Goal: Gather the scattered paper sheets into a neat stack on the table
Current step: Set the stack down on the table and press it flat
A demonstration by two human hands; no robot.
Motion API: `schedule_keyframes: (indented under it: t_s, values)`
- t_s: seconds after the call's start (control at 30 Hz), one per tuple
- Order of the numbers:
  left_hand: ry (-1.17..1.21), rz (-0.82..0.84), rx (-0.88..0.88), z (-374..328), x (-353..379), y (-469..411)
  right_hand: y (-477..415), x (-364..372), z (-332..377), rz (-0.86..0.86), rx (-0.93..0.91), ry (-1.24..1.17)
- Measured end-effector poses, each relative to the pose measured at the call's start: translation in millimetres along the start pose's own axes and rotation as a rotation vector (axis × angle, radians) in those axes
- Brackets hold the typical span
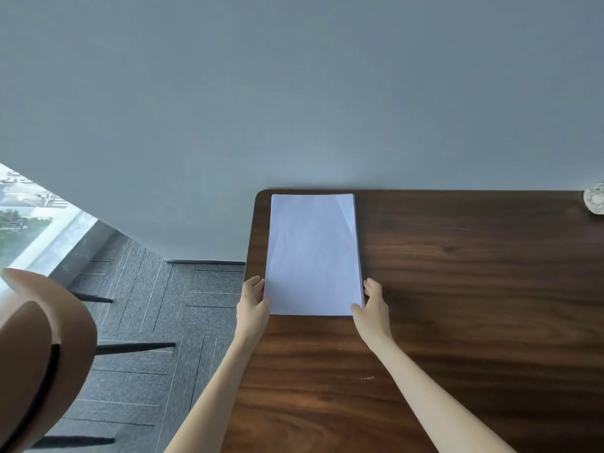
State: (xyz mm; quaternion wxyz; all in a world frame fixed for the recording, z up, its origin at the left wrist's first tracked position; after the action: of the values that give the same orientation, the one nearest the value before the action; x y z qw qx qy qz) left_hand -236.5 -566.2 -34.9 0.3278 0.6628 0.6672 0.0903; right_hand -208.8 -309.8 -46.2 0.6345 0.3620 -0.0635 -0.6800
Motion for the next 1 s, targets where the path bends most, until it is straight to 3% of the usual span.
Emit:
schedule_keyframes:
  t_s: [0.27,0.43,0.57,1.0]
  values:
    - [-0.280,0.113,0.086,2.0,15.3,10.2,4.7,8.1,1.1,0.076,-0.099,0.141]
    - [-0.909,0.055,0.148,6.2,12.1,11.8,15.2,5.4,-3.7,0.006,-0.143,0.645]
    - [-1.116,0.035,0.185,-2.9,18.3,8.5,12.3,12.6,6.8,-0.020,-0.220,0.901]
    - [-1.282,0.065,0.260,-10.8,25.3,8.2,2.7,10.8,4.6,-0.049,-0.297,0.969]
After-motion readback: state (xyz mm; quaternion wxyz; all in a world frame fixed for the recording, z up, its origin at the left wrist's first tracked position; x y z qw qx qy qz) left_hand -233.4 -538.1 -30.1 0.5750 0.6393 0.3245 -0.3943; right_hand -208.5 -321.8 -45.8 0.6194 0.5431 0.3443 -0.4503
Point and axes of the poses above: each hand's wrist, its own y-axis away from the middle knuckle, its own x-axis out of the palm, z = x × y, the point moved 6 cm from there along -y, towards the middle knuckle, and after that the axes turned 10 degrees about z, right-handed, at the moved point
